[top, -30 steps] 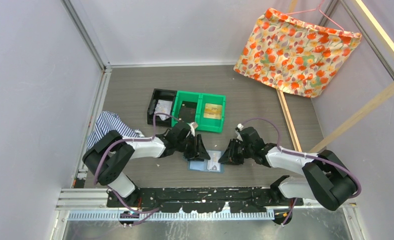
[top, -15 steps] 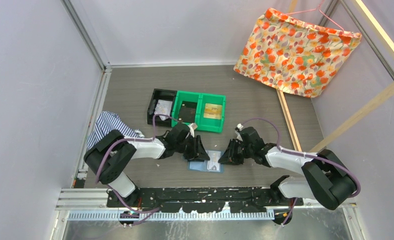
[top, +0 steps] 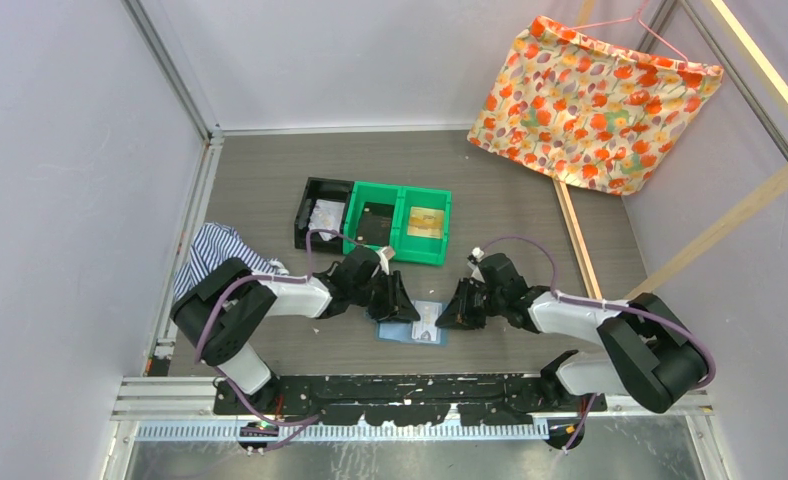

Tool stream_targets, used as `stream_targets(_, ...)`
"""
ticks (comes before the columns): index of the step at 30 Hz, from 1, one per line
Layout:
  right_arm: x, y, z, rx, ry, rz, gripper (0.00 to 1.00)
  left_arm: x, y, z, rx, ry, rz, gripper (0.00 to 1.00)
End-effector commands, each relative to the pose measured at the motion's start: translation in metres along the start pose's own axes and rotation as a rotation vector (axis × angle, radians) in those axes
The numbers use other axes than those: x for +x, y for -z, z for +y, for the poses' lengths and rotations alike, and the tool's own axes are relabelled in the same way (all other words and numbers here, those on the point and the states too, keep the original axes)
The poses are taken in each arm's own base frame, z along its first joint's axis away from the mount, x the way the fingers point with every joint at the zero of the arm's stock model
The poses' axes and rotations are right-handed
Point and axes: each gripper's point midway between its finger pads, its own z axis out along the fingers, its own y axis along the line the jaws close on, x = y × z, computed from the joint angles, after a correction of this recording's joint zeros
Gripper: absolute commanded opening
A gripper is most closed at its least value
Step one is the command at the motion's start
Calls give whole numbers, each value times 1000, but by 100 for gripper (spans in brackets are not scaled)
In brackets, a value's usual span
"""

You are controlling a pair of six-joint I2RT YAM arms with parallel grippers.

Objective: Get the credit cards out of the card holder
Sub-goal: Remove the credit card from the card holder.

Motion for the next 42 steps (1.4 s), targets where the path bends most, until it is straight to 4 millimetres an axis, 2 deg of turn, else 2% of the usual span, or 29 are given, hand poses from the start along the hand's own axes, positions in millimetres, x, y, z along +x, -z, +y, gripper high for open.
stream_targets(1, -8, -2, 20, -70, 41, -16, 12, 5, -5, 20, -54, 7, -1, 35)
stream_targets(13, -2, -8, 24, -67, 46, 13, 10, 3, -7, 15, -36, 17, 0, 28)
stream_targets(17, -1, -10, 23, -63, 39, 16, 10, 5, -9, 10, -3, 16, 16, 19)
stream_targets(22, 0, -13, 24, -62, 41, 24, 10, 5, -10, 7, 8, 17, 20, 14)
stream_targets(25, -1, -13, 22, -53, 35, 19, 9, 6, -10, 10, -4, 19, 26, 1)
stream_targets(33, -1, -11, 16, -19, 36, 4, 7, 12, -1, 24, -41, 16, 24, 1)
stream_targets(42, 1, -12, 10, 2, 30, 8, 7, -1, 21, 38, -77, 35, -41, 1)
